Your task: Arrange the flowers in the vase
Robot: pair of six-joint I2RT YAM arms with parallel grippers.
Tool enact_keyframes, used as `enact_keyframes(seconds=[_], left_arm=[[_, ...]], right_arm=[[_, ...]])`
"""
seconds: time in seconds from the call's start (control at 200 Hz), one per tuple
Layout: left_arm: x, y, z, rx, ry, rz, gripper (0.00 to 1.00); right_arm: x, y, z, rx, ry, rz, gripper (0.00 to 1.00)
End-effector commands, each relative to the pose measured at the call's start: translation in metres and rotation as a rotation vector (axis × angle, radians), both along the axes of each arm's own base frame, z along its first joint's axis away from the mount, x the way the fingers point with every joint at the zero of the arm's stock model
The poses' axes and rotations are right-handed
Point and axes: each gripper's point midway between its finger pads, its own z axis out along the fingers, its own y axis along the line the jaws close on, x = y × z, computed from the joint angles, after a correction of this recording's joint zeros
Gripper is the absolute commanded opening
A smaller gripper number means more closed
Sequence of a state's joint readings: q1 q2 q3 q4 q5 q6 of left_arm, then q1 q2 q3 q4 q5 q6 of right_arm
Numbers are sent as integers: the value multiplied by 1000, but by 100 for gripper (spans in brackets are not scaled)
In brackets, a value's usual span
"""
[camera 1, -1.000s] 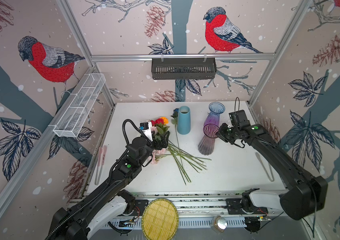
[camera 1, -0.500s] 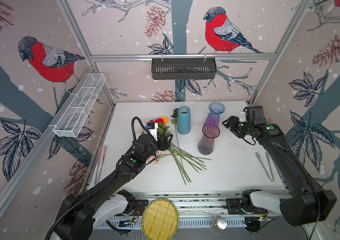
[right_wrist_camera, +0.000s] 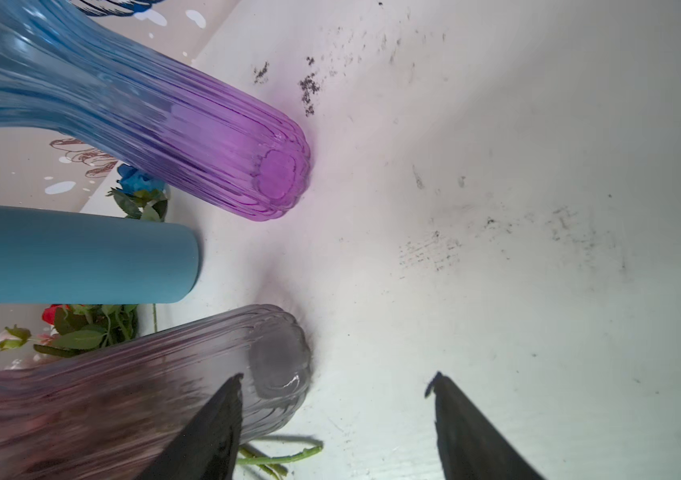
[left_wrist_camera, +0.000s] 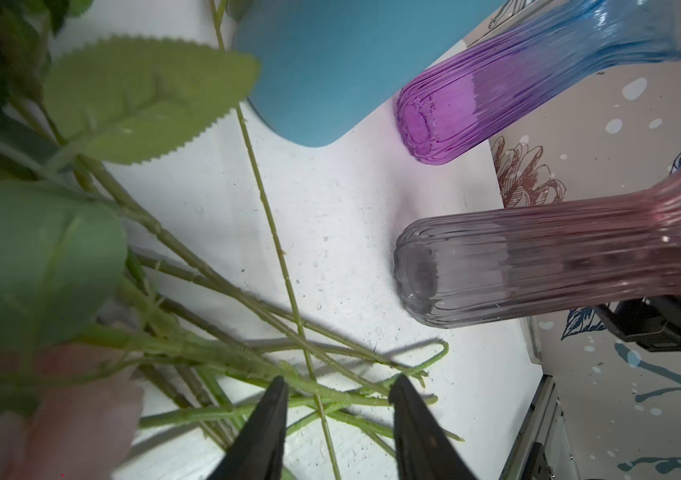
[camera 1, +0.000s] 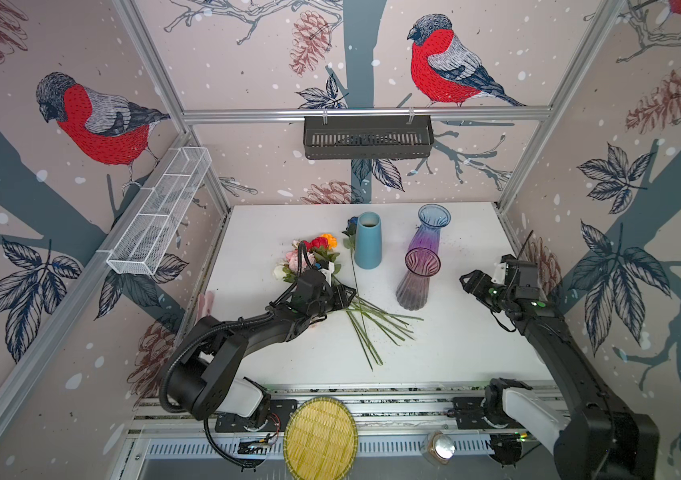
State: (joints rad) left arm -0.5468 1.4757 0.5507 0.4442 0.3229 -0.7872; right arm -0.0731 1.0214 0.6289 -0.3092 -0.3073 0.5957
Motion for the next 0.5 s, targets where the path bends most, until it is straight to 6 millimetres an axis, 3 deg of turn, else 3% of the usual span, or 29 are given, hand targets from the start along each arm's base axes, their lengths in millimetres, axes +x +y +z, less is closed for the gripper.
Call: enact_keyframes(seconds=[0.0, 0.26, 0.495], left_arm=[[8, -12, 10, -121, 13, 20, 36], [14, -8, -12, -126, 84, 92, 36], [18, -7, -17, -117, 106, 124, 38]], right_arm=[[14, 4, 1, 1, -80, 47, 72], [14, 9, -27, 26, -31, 97, 72], [17, 3, -30, 43, -33, 94, 72]])
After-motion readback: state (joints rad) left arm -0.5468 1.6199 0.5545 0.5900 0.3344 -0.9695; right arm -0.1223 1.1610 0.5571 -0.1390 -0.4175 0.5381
